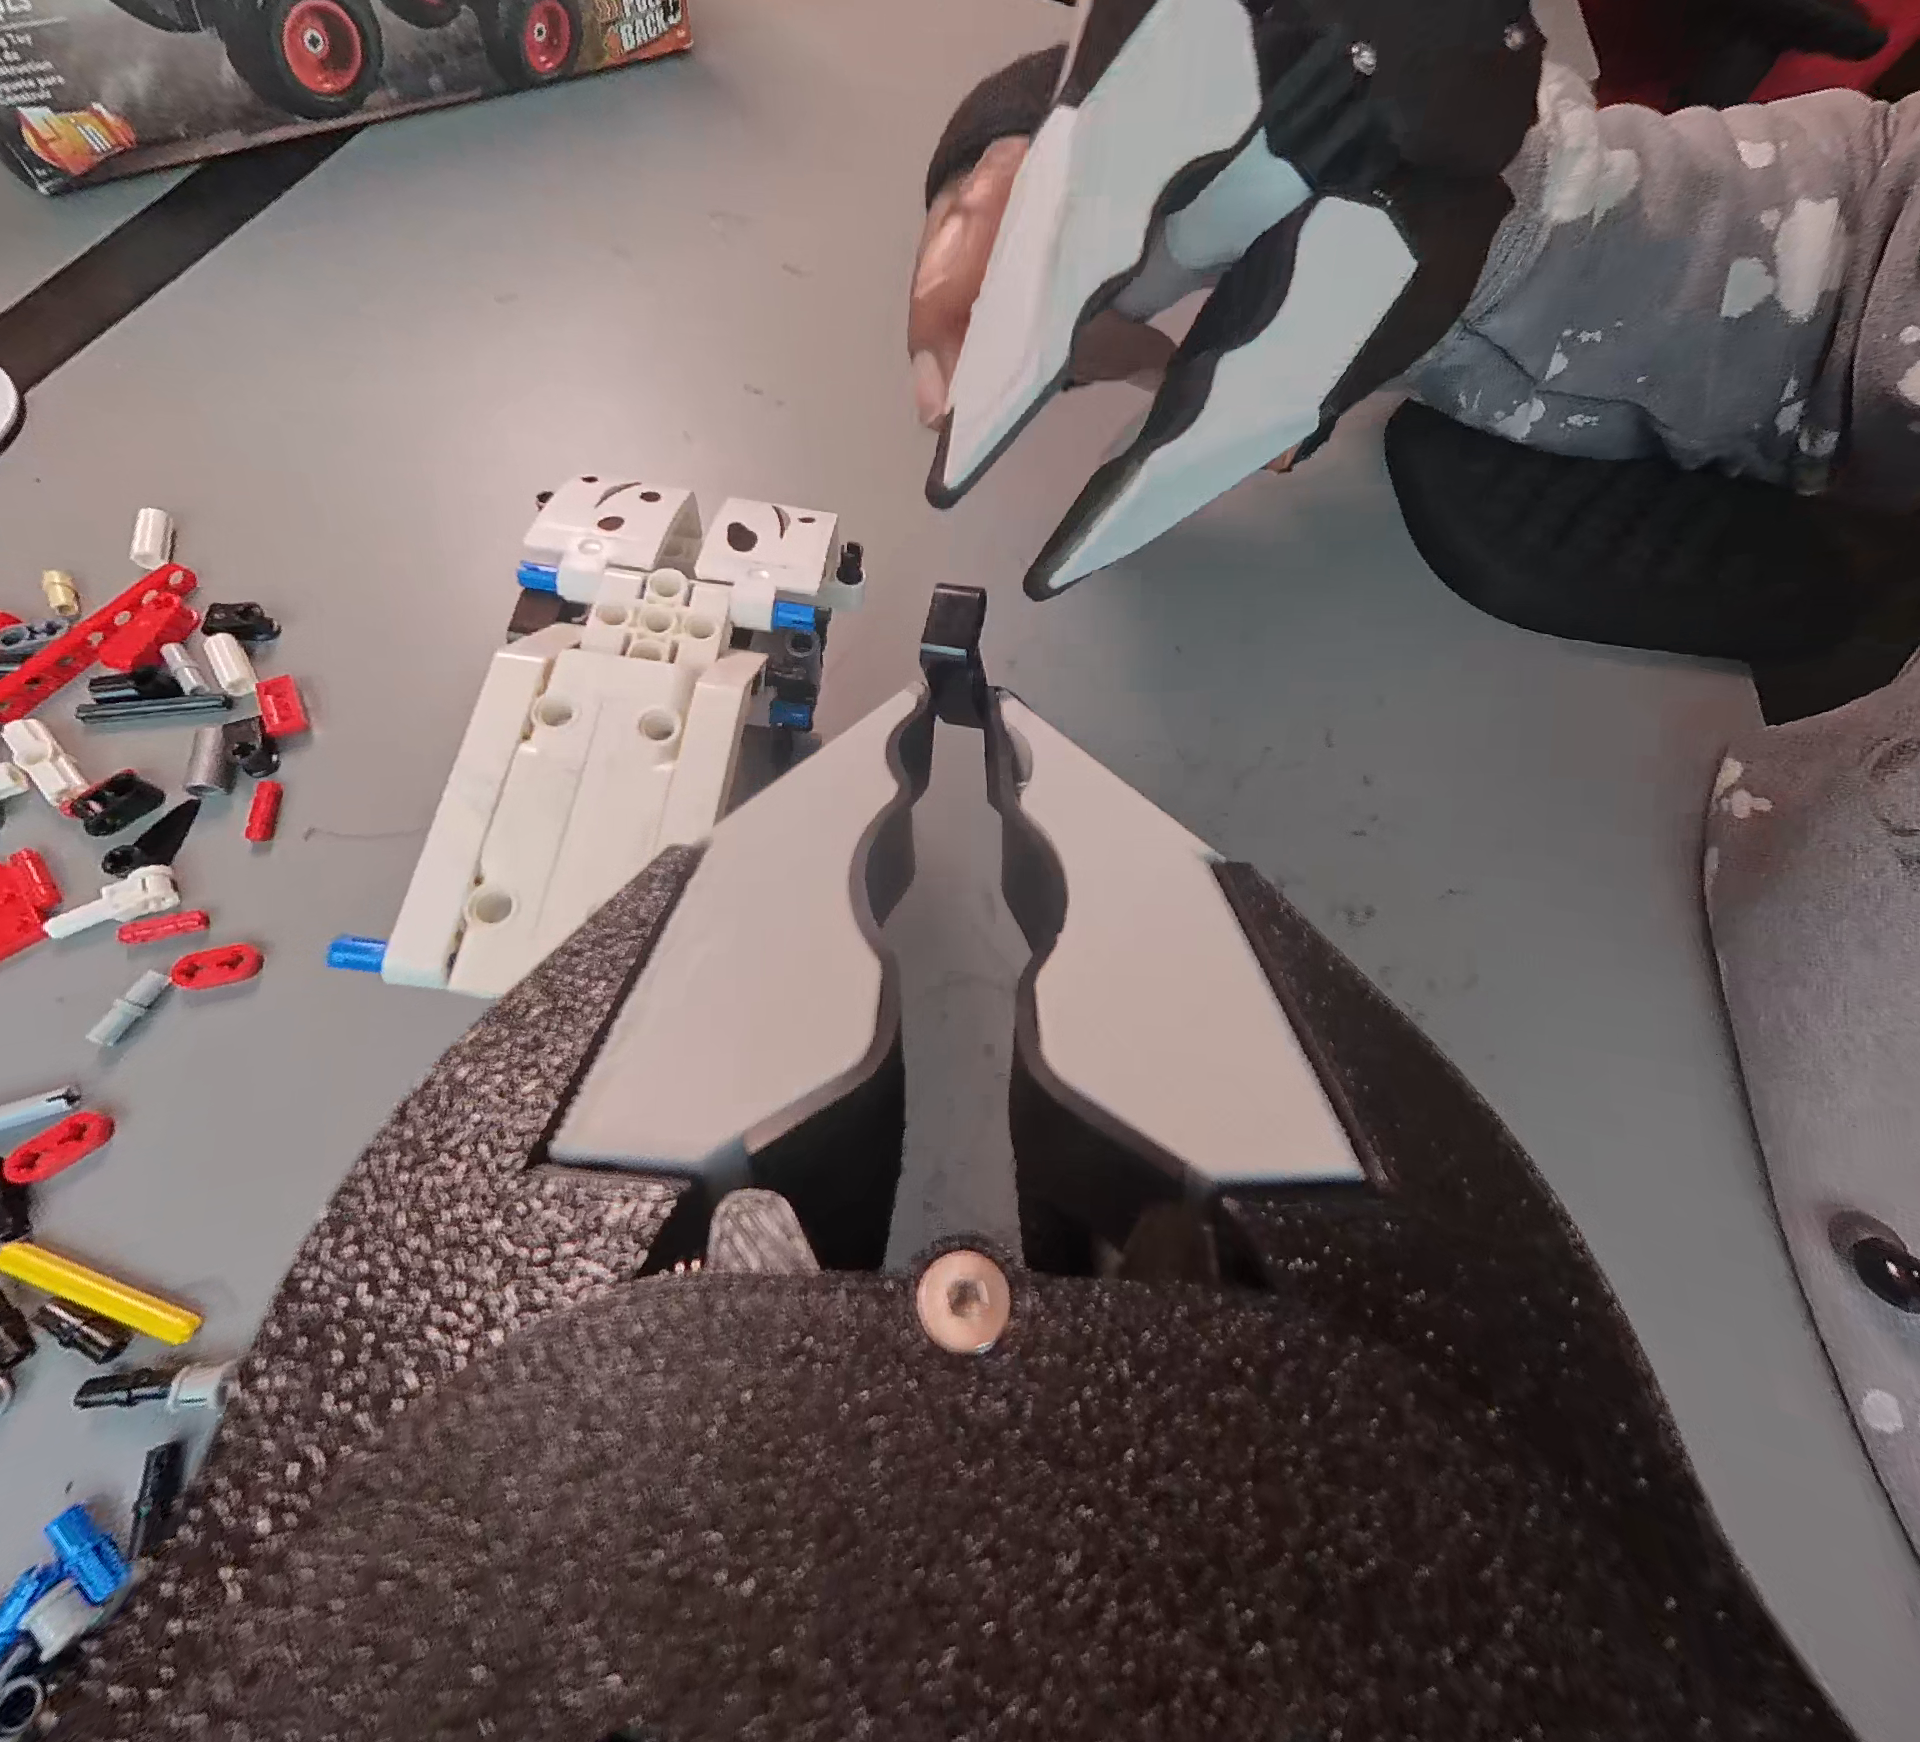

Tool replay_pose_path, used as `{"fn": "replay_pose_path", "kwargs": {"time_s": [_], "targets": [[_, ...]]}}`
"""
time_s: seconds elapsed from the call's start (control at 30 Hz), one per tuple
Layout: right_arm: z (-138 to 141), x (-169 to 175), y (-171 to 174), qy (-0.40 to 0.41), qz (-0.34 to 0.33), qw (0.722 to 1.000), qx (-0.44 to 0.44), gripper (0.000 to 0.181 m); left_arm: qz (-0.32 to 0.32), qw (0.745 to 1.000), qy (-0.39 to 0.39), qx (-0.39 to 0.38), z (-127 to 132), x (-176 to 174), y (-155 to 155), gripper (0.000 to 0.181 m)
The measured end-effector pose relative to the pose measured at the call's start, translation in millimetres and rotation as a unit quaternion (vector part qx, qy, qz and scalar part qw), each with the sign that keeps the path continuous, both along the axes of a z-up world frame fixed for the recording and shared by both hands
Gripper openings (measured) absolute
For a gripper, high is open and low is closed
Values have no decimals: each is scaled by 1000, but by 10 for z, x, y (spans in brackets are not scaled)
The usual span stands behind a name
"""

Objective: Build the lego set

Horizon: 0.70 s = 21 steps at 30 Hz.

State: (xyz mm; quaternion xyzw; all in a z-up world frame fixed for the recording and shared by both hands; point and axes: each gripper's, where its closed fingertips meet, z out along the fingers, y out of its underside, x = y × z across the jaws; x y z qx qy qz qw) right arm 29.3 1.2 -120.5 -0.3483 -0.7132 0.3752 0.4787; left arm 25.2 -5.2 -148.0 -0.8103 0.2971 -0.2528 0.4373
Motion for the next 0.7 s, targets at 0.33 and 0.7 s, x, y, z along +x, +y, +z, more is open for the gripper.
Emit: {"fn": "replay_pose_path", "kwargs": {"time_s": [0.33, 0.7], "targets": [[-216, -93, -99, -16, -16, 964, 264, 17, -11, 999, 19, -40, -138, 15, -54, 8], [-147, -40, 3, -8, -33, 984, 175, 6, -6, 1000, 11, 3, 142, -141, -159, 19]]}}
